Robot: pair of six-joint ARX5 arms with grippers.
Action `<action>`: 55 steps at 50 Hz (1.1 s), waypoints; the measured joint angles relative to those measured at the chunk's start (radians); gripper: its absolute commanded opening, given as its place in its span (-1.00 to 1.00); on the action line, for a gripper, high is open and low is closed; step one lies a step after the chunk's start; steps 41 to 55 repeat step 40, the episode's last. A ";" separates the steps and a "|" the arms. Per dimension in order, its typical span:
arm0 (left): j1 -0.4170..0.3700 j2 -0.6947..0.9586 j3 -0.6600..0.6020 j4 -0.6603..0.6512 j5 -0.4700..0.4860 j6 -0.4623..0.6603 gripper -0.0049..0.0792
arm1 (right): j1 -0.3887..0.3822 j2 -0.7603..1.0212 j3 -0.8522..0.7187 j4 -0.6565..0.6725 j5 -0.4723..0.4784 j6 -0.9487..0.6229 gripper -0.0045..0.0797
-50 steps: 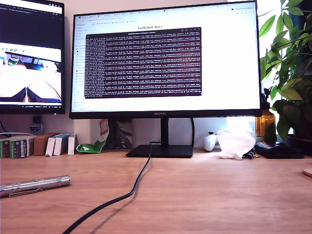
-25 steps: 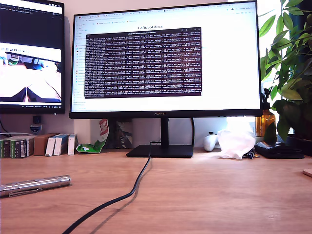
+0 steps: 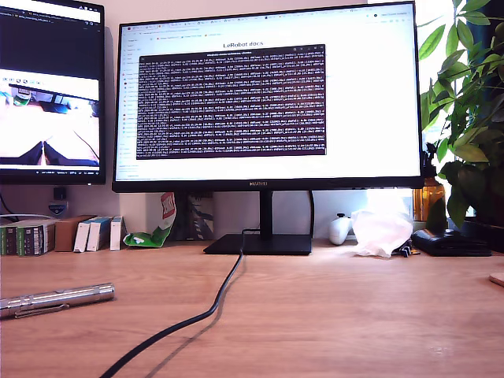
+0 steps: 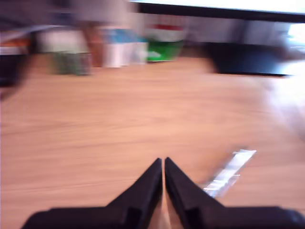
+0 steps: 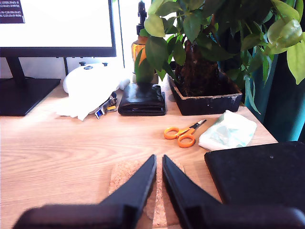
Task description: Pick the metallic laser pointer with your right arm, pass it to your left arm, then place it down to the left side of the table
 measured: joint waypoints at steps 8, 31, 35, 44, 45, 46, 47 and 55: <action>-0.033 0.000 0.000 0.000 -0.058 0.032 -0.93 | 0.000 0.000 0.000 0.000 0.000 0.000 -0.92; -0.034 0.000 0.000 -0.002 -0.094 0.032 -0.93 | 0.000 0.000 0.000 0.000 0.000 0.000 -0.92; -0.034 0.000 0.000 -0.002 -0.094 0.032 -0.93 | 0.000 0.000 0.000 0.000 0.000 0.000 -0.92; -0.034 0.000 0.000 -0.002 -0.094 0.032 -0.93 | 0.000 0.000 0.000 0.000 0.000 0.000 -0.92; -0.034 0.000 0.000 -0.002 -0.094 0.032 -0.93 | 0.000 0.000 0.000 0.000 0.000 0.000 -0.92; -0.034 0.000 0.000 -0.002 -0.094 0.032 -0.93 | 0.000 0.000 0.000 0.000 0.000 0.000 -0.92; -0.034 0.000 0.000 -0.002 -0.094 0.032 -0.93 | 0.000 0.000 0.000 0.000 0.000 0.000 -0.92; -0.034 0.000 0.000 -0.002 -0.094 0.032 -0.93 | 0.000 0.000 0.000 0.000 0.000 0.000 -0.92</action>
